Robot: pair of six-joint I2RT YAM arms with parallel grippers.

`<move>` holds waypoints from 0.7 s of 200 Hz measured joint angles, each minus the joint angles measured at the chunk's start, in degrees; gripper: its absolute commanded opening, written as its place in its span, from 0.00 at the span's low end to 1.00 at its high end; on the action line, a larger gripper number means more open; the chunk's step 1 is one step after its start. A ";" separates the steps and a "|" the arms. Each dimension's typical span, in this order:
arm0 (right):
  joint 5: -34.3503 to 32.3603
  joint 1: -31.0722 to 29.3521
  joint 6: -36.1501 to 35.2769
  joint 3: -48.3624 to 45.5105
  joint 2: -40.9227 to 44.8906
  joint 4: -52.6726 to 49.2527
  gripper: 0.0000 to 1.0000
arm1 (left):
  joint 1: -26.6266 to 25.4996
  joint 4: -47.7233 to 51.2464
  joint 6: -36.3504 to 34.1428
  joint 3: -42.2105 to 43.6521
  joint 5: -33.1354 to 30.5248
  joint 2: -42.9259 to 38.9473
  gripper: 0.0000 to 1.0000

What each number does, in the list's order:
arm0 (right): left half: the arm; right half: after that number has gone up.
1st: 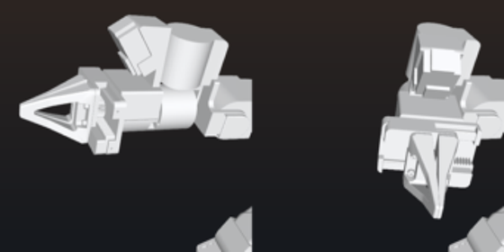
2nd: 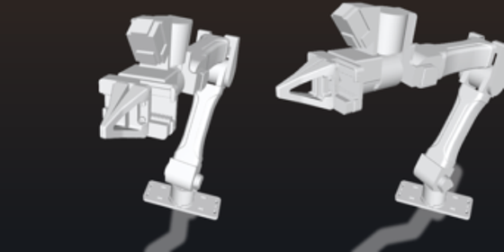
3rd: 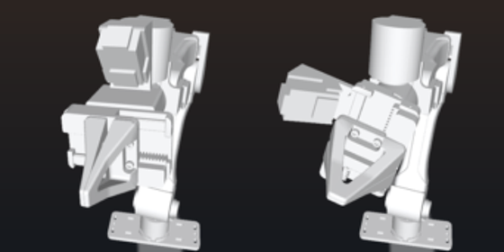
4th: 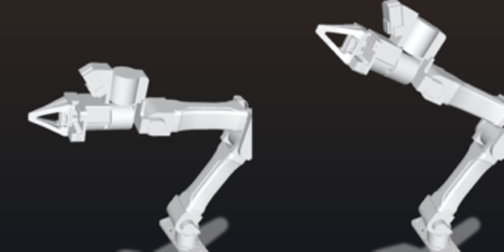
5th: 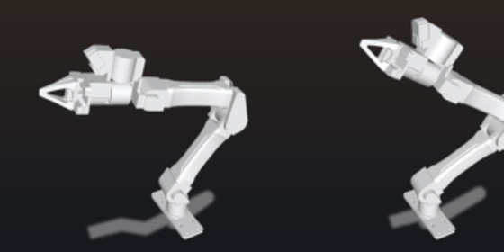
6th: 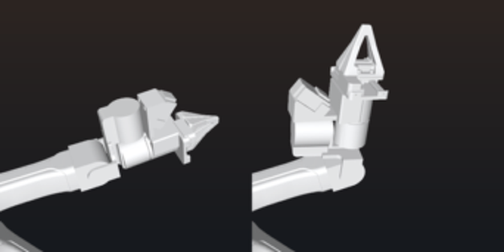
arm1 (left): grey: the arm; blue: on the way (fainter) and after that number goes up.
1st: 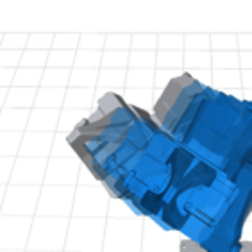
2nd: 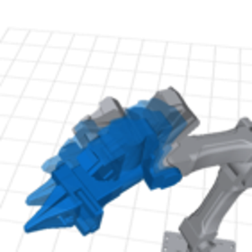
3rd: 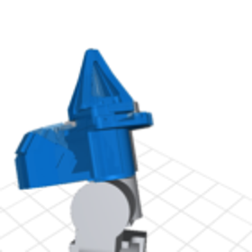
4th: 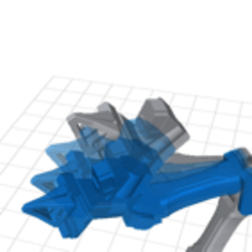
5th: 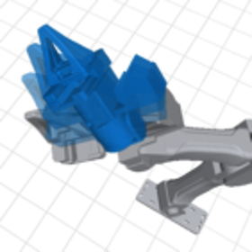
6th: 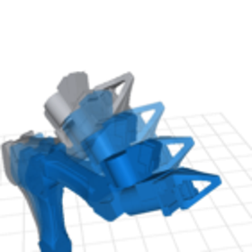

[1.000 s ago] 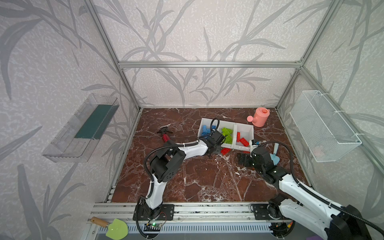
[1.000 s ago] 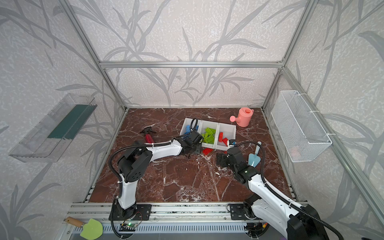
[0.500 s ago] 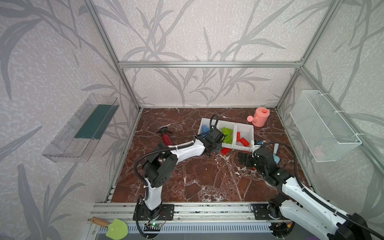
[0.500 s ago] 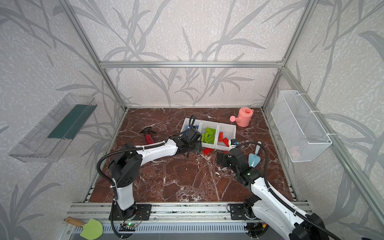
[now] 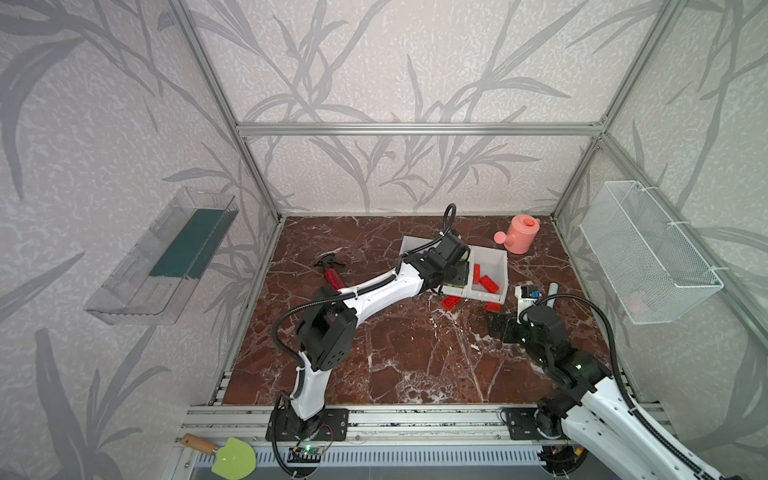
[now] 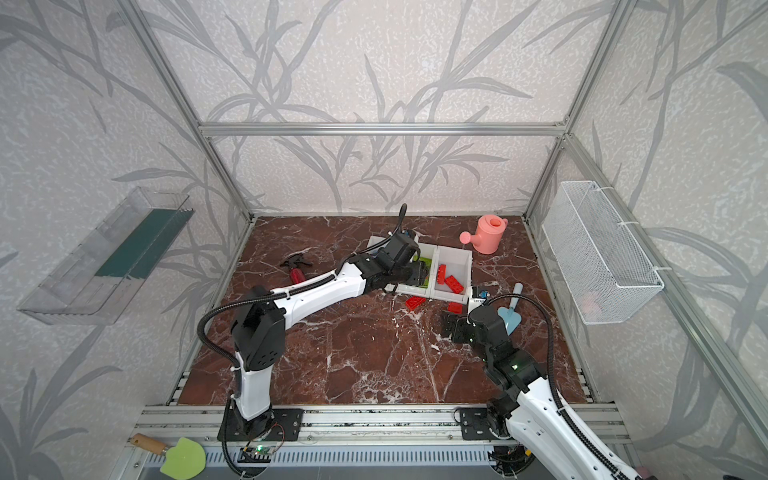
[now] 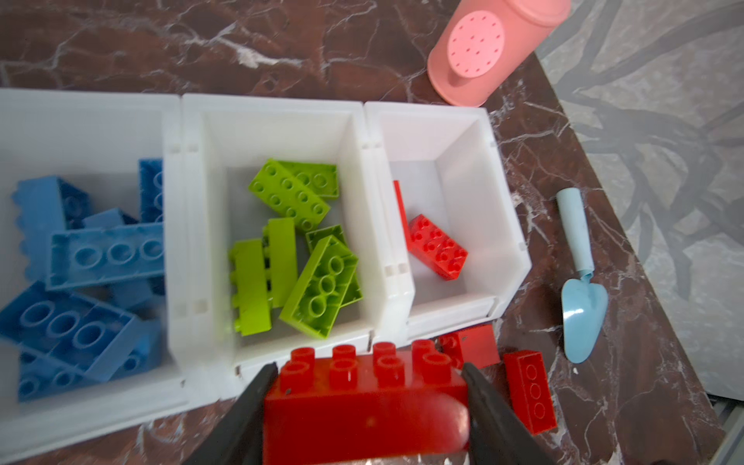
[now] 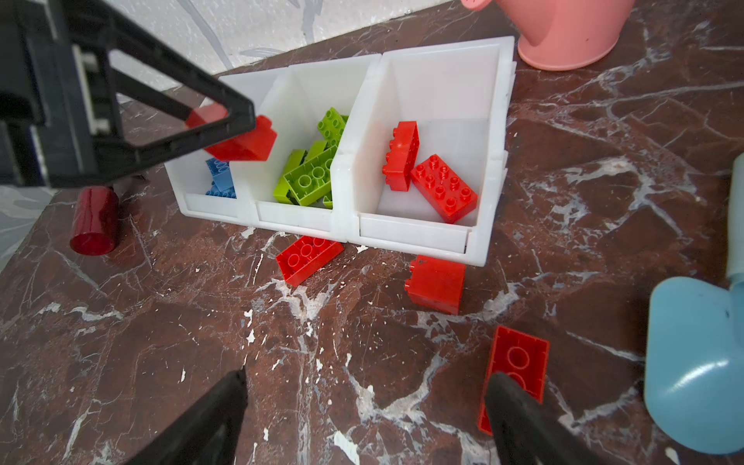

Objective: Sort the legos into containers by color
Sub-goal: 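Lift the red brick into the end compartment and release, left gripper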

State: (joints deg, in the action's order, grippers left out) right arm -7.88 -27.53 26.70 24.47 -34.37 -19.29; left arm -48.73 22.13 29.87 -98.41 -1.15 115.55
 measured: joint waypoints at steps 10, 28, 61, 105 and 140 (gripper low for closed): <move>0.20 0.00 0.00 0.00 0.31 -0.98 0.93 | -0.15 0.63 -0.46 -3.34 0.90 2.40 0.48; 0.50 0.00 0.04 -0.02 0.57 -2.43 0.93 | -0.39 2.10 -1.03 -9.01 2.56 6.69 0.48; 1.22 -0.02 0.15 -0.57 0.85 -3.30 0.93 | -0.52 5.73 -1.84 -19.74 4.68 14.34 0.48; 1.86 0.00 0.33 -1.60 0.92 -3.32 0.93 | -0.52 10.71 -2.38 -34.56 7.54 23.43 0.48; 1.95 0.00 0.37 -2.12 0.85 -3.37 0.93 | -0.39 13.64 -2.49 -42.40 9.51 28.63 0.50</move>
State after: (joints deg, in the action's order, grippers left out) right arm -5.93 -27.53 27.07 22.35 -33.52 -22.65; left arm -49.12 35.77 27.38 -140.81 8.36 144.18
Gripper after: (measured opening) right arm 0.930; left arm 0.626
